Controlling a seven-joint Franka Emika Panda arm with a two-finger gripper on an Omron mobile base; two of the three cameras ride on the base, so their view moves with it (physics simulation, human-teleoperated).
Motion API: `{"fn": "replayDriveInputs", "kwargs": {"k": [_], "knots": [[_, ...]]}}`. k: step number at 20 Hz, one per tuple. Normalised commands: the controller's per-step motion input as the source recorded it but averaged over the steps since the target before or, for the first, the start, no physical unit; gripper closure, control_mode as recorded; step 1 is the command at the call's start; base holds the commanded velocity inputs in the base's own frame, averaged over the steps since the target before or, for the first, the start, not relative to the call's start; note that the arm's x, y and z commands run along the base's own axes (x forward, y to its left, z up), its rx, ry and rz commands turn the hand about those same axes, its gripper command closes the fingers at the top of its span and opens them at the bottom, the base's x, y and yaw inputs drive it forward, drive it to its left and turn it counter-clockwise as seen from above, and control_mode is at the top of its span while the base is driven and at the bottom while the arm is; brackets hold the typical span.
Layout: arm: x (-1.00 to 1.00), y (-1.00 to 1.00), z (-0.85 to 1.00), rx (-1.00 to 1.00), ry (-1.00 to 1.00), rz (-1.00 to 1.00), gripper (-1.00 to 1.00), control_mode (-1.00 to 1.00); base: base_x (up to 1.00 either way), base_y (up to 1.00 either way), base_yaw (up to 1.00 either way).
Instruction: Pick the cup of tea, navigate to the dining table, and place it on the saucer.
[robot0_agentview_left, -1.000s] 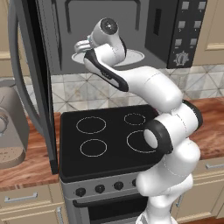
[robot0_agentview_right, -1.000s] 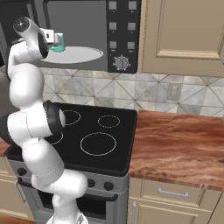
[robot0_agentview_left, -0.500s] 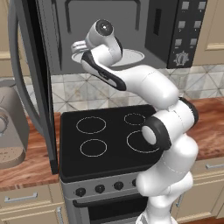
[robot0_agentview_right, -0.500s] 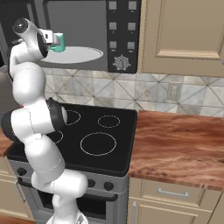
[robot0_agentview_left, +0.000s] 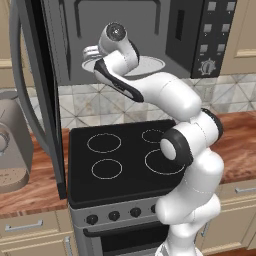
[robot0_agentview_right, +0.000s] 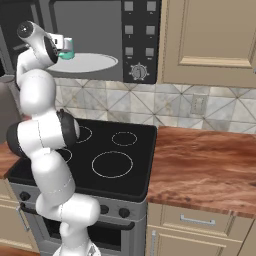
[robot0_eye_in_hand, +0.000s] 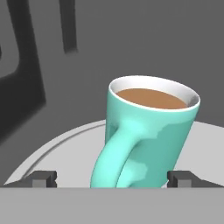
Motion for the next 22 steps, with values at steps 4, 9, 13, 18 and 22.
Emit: {"fn": "replayDriveInputs", "kwargs": {"k": [4,9,13,18,22], "knots": [[0.18,0.00,0.00,0.00,0.00,-0.06,-1.00,-1.00,0.00,0.00,0.00],[0.16,0.00,0.00,0.00,0.00,-0.05,-1.00,-1.00,0.00,0.00,0.00],[0.01,0.00,0.00,0.00,0.00,-0.03,-1.00,-1.00,0.00,0.00,0.00],[0.00,0.00,0.00,0.00,0.00,0.00,-1.00,-1.00,0.00,0.00,0.00],[0.00,0.00,0.00,0.00,0.00,0.00,-1.00,-1.00,0.00,0.00,0.00]]}}
